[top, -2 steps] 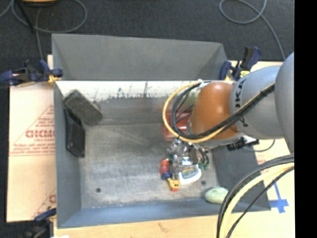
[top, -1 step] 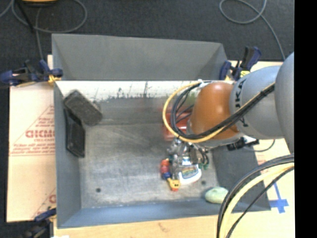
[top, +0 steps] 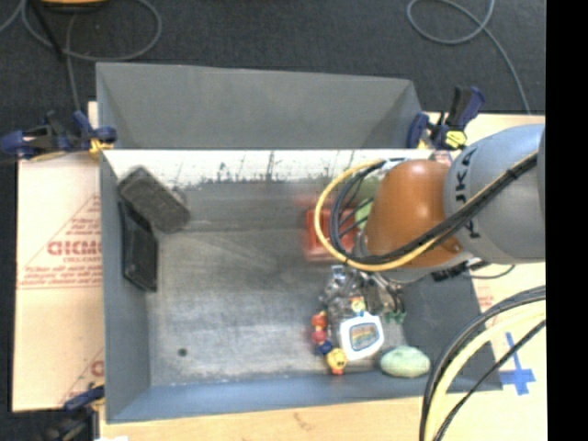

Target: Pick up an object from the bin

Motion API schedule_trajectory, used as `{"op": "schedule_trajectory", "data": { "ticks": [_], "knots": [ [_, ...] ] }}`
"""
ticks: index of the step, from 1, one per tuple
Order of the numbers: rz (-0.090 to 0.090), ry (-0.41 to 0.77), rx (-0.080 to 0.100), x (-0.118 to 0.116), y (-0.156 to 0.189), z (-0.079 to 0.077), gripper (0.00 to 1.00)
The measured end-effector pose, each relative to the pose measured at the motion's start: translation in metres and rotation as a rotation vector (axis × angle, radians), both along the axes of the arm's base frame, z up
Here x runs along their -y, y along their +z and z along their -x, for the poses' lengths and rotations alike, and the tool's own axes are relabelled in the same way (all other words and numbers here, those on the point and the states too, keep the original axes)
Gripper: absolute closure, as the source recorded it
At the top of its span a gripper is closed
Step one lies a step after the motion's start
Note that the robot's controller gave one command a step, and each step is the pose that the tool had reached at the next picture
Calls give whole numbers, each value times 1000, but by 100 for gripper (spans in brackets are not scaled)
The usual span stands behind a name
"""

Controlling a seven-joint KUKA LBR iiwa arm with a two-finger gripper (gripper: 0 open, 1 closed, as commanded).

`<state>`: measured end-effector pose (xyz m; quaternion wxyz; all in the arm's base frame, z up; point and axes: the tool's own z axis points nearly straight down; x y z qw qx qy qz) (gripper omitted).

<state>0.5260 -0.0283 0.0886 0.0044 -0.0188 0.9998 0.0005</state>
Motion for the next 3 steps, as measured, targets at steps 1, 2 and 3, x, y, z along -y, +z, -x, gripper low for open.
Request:
{"op": "schedule_trajectory", "data": {
  "ticks": [1,2,3],
  "knots": [
    [2,96,-12,10,63,18,100],
    [10,478,46,2,-11,28,100],
    [10,477,45,2,-11,29,100]
  ]
}}
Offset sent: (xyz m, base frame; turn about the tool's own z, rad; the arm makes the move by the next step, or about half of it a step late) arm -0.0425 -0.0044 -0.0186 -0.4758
